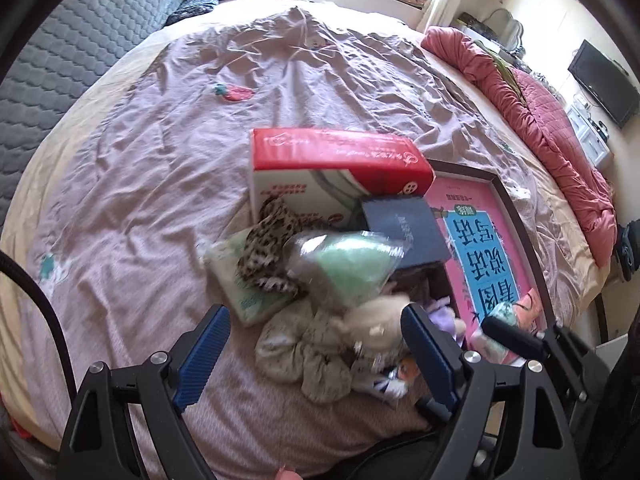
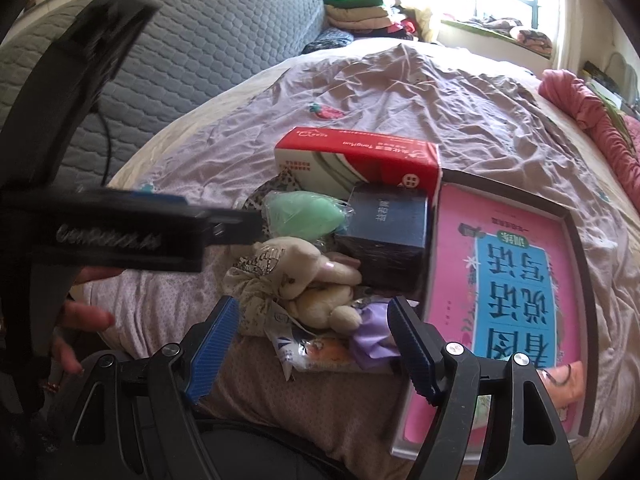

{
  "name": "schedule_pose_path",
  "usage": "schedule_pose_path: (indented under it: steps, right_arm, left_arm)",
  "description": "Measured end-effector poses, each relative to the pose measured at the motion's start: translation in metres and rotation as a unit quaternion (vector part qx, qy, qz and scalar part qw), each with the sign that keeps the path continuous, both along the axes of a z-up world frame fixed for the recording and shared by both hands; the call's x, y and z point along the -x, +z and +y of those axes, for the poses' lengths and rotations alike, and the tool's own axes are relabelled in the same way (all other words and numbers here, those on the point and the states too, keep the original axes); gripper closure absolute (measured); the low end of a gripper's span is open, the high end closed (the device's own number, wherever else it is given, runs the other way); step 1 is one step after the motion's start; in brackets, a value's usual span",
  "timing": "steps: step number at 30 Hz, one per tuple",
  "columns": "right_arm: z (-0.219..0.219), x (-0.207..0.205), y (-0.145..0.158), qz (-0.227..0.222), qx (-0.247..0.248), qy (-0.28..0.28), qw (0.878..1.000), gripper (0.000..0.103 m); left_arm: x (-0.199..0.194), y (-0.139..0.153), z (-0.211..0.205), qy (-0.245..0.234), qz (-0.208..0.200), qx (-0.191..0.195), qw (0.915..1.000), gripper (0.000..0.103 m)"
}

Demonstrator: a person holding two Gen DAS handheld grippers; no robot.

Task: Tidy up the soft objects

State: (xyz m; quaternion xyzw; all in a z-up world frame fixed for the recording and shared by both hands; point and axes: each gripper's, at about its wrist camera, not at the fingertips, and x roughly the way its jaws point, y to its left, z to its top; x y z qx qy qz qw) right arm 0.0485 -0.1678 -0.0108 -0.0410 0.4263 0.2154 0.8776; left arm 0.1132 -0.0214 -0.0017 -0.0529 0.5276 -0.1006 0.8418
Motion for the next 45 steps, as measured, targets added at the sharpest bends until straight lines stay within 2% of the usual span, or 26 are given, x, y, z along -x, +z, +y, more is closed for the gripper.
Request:
schedule_pose_path:
  steps: [8,16,22,27,34,37,40,42,44,45]
  right_arm:
    - [0.008,-0.014,-0.008,-0.006,-0.015,0.021,1.000,0.025]
    - [0.022,-0.024,-0.016,-0.016,-0.010,0.045,0.999,0.025]
    - [0.029,-0.031,-0.026,-0.024,0.013,0.052,0.998,0.025]
    - [0.029,-0.035,-0.029,-0.032,0.014,0.050,0.998,0.025]
    - [0.033,-0.043,-0.033,-0.030,-0.005,0.061,0.998,0.025]
    - [0.033,-0.046,-0.035,-0.023,-0.014,0.065,0.998,0.037]
    - [0.031,-0.051,-0.037,-0.021,-0.014,0.059,0.998,0.044]
    - [0.028,-0.053,-0.037,-0.019,-0.024,0.055,0.998,0.047]
    - [0.023,-0.054,-0.036,-0.016,-0.040,0.051,0.998,0.055]
    - [0.022,-0.054,-0.035,-0.017,-0.044,0.049,0.998,0.055]
  left_arm:
    - [-0.034,-0.012,-0.016,-0.034,0.021,-0.001,0.9992,0.016]
    - [-0.046,-0.028,-0.020,-0.054,0.040,0.005,0.9978,0.017]
    - [-0.053,-0.036,-0.017,-0.065,0.060,0.037,0.9954,0.029]
    - [-0.054,-0.036,-0.014,-0.070,0.060,0.059,0.9940,0.039]
    - [-0.054,-0.037,-0.009,-0.072,0.061,0.078,0.9925,0.043]
    - [-0.054,-0.037,-0.006,-0.068,0.062,0.087,0.9919,0.044]
    - [-0.054,-0.038,-0.002,-0.062,0.064,0.098,0.9912,0.045]
    - [-0.053,-0.036,0.001,-0.057,0.063,0.106,0.9907,0.045]
    - [-0.052,-0.034,0.003,-0.054,0.060,0.112,0.9904,0.045]
    - [-0.051,-0.032,0.004,-0.052,0.059,0.116,0.9901,0.045]
